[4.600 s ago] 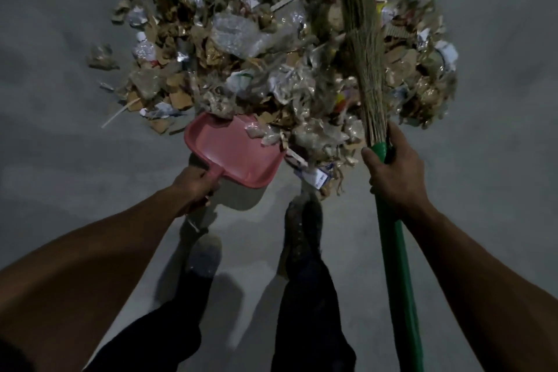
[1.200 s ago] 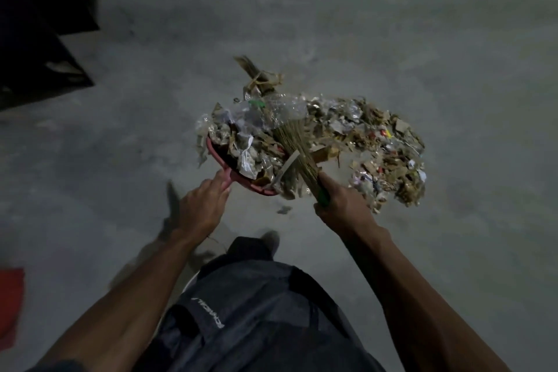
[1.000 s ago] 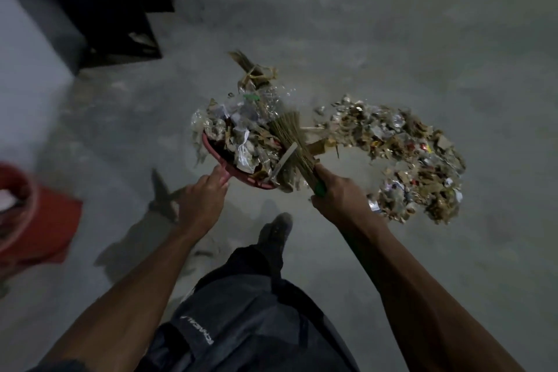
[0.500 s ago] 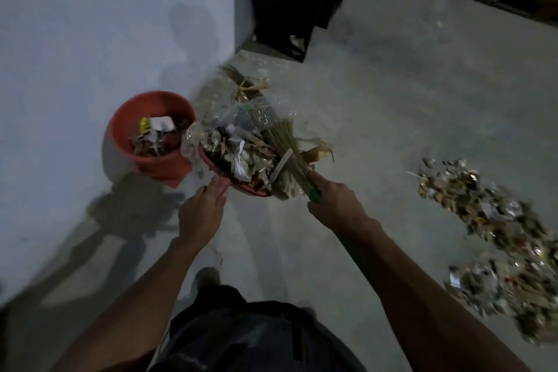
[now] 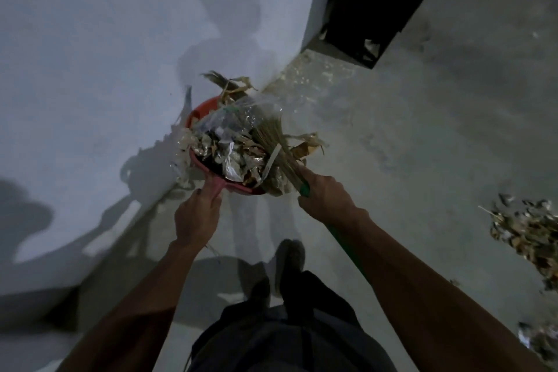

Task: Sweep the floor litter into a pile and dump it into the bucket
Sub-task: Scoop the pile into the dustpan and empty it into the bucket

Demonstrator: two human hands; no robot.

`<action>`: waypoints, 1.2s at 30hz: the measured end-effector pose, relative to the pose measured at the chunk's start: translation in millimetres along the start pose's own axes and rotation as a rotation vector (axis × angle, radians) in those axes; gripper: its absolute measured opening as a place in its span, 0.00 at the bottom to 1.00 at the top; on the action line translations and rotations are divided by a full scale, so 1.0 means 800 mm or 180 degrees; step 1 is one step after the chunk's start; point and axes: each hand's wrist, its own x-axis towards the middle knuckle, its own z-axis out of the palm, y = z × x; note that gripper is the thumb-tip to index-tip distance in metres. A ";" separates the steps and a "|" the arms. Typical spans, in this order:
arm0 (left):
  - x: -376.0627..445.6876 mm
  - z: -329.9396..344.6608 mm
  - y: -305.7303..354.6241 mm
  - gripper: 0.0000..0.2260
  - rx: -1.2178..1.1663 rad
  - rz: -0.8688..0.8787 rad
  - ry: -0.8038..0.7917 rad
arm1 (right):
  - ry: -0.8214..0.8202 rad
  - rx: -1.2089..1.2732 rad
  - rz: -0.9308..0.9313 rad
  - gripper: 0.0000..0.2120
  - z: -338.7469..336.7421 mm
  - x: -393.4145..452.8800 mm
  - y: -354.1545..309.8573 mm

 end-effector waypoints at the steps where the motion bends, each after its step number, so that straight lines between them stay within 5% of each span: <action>1: 0.013 0.000 -0.006 0.20 0.0003 -0.0025 0.0004 | -0.0039 0.0009 -0.0028 0.30 -0.001 0.017 -0.006; 12: 0.135 -0.007 -0.030 0.17 0.0249 -0.0371 -0.0262 | -0.0554 0.0129 -0.0144 0.26 -0.004 0.167 -0.035; 15: 0.169 -0.009 -0.039 0.16 0.0296 -0.0236 -0.0394 | -0.0647 0.0213 0.0012 0.21 0.003 0.196 -0.044; 25: 0.335 0.002 -0.103 0.20 0.0417 0.0312 -0.1214 | -0.0819 0.0684 0.0932 0.28 0.063 0.299 -0.105; 36: 0.469 0.055 -0.119 0.13 0.1140 0.0901 -0.1738 | -0.0973 0.0930 0.1485 0.24 0.128 0.405 -0.116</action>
